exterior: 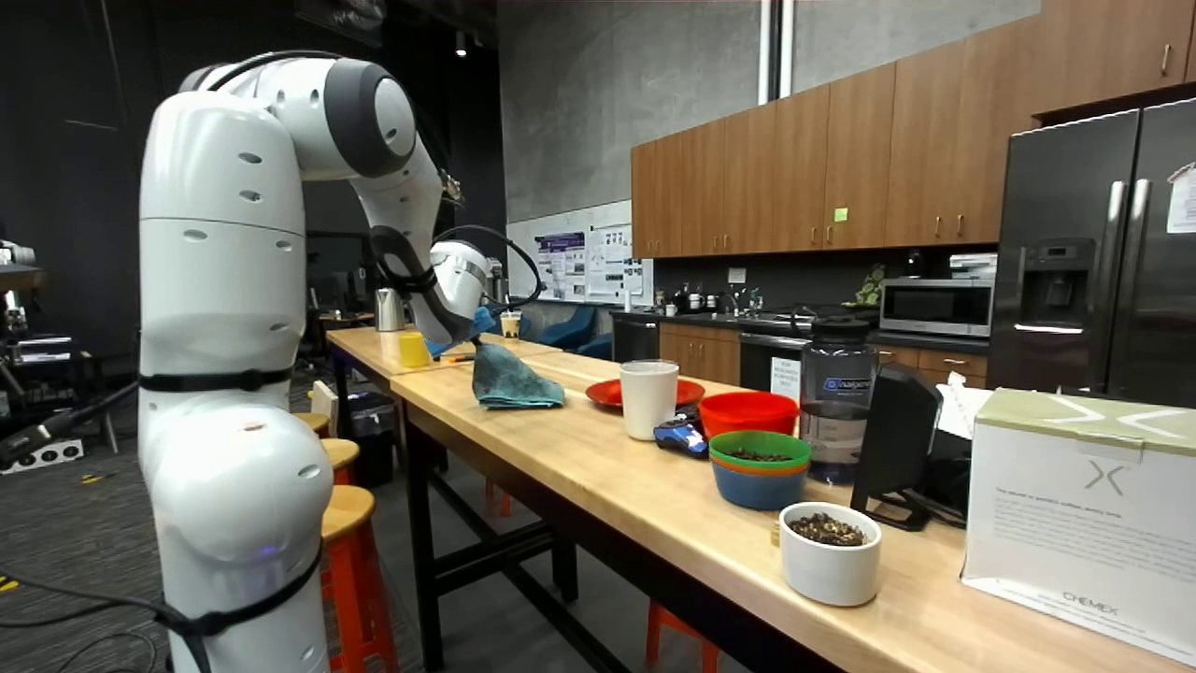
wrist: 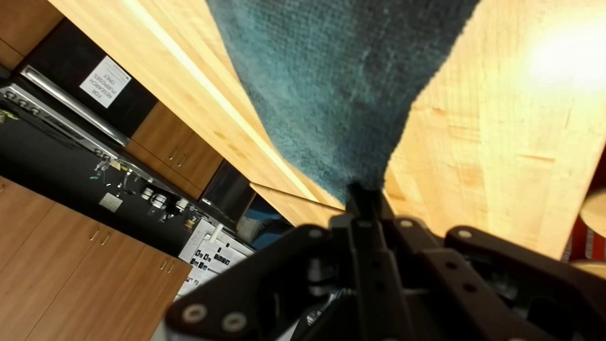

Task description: Lift the towel from the table, move the cup to the left and then unfold the towel

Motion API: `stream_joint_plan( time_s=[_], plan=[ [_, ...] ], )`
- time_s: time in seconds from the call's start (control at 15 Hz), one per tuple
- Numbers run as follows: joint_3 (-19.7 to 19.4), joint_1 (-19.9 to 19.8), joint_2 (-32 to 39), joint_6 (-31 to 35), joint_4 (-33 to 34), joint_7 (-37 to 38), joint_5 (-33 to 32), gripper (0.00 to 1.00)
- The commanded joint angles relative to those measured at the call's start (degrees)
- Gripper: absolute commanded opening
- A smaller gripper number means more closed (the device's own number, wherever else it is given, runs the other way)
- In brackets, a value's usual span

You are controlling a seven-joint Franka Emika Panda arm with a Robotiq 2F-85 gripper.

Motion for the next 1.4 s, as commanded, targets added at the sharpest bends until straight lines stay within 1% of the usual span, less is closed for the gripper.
stream_joint_plan(
  time_s=[0.0, 0.47, 0.6, 0.73, 1.13, 1.33],
  plan=[
    [-0.1, 0.5, 2.9, 0.7, 3.3, 1.5, -1.9, 0.0],
    [-3.9, -3.0, 0.2, 0.7, 4.4, 1.3, -3.5, 0.0],
    [-5.1, -4.3, -1.6, 0.8, 4.7, 2.2, -4.2, 0.0],
    [-6.4, -5.7, -3.7, 0.6, 4.8, 2.7, -4.9, 0.0],
    [-11.1, -10.5, -13.2, 0.2, 4.0, 3.7, -7.2, 0.0],
    [-13.2, -12.0, -17.1, -0.1, 4.0, 3.5, -8.6, 0.0]
  ],
)
